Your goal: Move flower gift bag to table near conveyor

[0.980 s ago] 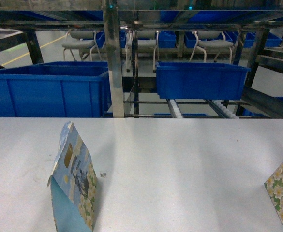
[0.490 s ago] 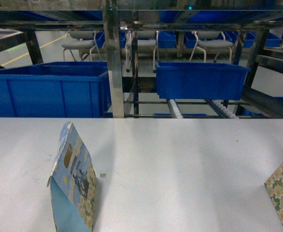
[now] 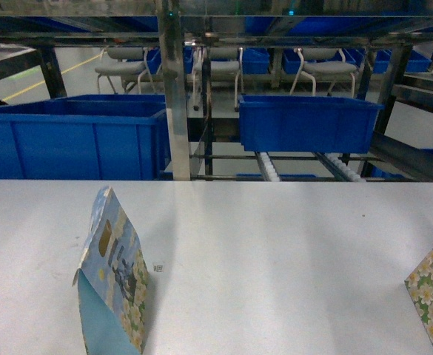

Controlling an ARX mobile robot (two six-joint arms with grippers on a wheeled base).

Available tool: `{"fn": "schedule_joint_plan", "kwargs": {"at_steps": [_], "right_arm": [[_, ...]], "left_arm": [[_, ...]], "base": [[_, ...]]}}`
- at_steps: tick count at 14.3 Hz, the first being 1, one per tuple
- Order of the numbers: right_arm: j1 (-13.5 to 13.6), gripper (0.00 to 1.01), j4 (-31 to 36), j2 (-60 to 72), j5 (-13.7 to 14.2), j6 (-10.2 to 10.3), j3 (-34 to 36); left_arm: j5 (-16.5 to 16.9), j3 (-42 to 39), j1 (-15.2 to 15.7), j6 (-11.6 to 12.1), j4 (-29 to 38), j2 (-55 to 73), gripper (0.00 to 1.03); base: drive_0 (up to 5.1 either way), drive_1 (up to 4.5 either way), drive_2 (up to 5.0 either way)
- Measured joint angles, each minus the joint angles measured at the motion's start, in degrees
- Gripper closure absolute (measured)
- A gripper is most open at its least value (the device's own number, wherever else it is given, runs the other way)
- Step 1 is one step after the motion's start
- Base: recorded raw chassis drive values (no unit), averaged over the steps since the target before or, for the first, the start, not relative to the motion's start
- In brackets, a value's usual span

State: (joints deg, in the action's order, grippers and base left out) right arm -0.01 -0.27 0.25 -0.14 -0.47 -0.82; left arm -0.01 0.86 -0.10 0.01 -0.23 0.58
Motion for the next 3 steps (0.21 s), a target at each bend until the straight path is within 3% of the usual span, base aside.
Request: {"fn": "schedule_joint_plan", "kwargs": {"at_steps": [3], "right_arm": [[0.0,0.1,0.0,0.0,0.0,0.0,0.0]], "left_arm": [[0.0,0.0,0.0,0.0,0.0,0.0,0.06]], "base": [[0.0,0.0,0.0]]}}
